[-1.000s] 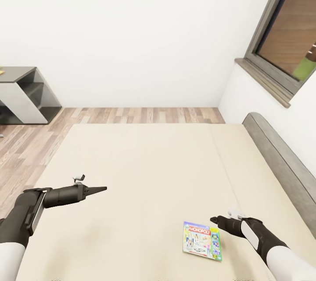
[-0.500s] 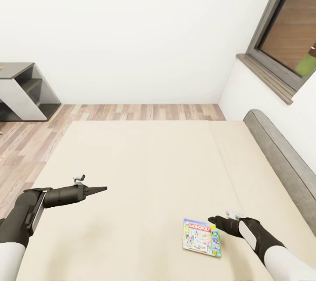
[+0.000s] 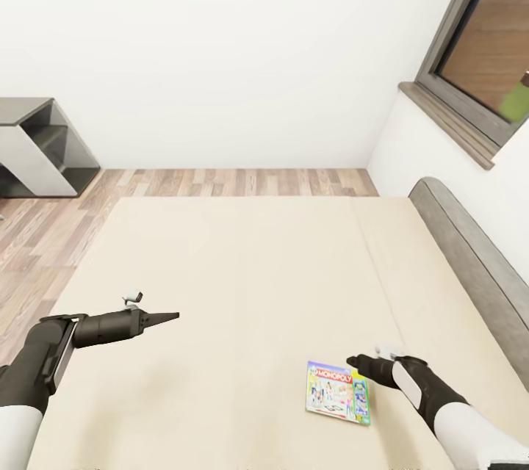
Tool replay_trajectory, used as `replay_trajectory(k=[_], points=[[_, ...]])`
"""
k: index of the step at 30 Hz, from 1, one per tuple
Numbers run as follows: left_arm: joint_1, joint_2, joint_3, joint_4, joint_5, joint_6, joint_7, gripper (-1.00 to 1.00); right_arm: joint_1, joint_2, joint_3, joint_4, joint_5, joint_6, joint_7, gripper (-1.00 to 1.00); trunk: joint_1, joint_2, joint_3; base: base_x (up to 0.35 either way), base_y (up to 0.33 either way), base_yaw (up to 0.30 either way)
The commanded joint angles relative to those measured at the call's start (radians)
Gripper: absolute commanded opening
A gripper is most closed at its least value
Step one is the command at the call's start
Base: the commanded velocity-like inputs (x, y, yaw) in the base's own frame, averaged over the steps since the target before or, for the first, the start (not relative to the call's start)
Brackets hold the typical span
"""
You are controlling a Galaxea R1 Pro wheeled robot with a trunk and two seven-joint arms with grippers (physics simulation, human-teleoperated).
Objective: Put all the toys in the child's room - the three board games (two on the bed and one on the table), the two jigsaw puzzles on the table, and the tennis ball on the table - inside the toy box on the table in the child's room.
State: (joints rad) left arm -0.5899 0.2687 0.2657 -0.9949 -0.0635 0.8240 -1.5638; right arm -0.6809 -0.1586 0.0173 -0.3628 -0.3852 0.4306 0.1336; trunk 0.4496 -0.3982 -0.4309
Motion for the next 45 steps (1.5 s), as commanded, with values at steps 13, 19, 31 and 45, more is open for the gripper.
replay_trajectory(k=[13, 19, 31, 45], points=[[-0.001, 0.0, 0.001, -0.001, -0.007, 0.01, -0.007, 1.0, -0.003, 0.007, 0.067, -0.009, -0.003, -0.073, -0.011, 1.0, 0.0, -0.002, -0.023, 0.0, 0.0, 0.0], [-0.001, 0.0, 0.001, -0.001, -0.007, 0.01, -0.007, 1.0, -0.003, 0.007, 0.11, -0.014, -0.005, -0.088, -0.01, 1.0, 0.0, -0.002, -0.033, 0.0, 0.0, 0.0], [0.0, 0.0, 0.001, -0.001, -0.007, 0.009, -0.003, 1.0, -0.003, 0.001, 0.122, -0.017, -0.006, -0.093, -0.008, 1.0, 0.0, -0.002, -0.052, 0.0, 0.0, 0.0], [0.0, -0.001, 0.001, -0.001, -0.007, 0.009, -0.001, 1.0, -0.003, -0.004, 0.122, -0.018, -0.006, -0.093, 0.002, 1.0, 0.0, -0.002, -0.075, 0.0, 0.0, 0.0]])
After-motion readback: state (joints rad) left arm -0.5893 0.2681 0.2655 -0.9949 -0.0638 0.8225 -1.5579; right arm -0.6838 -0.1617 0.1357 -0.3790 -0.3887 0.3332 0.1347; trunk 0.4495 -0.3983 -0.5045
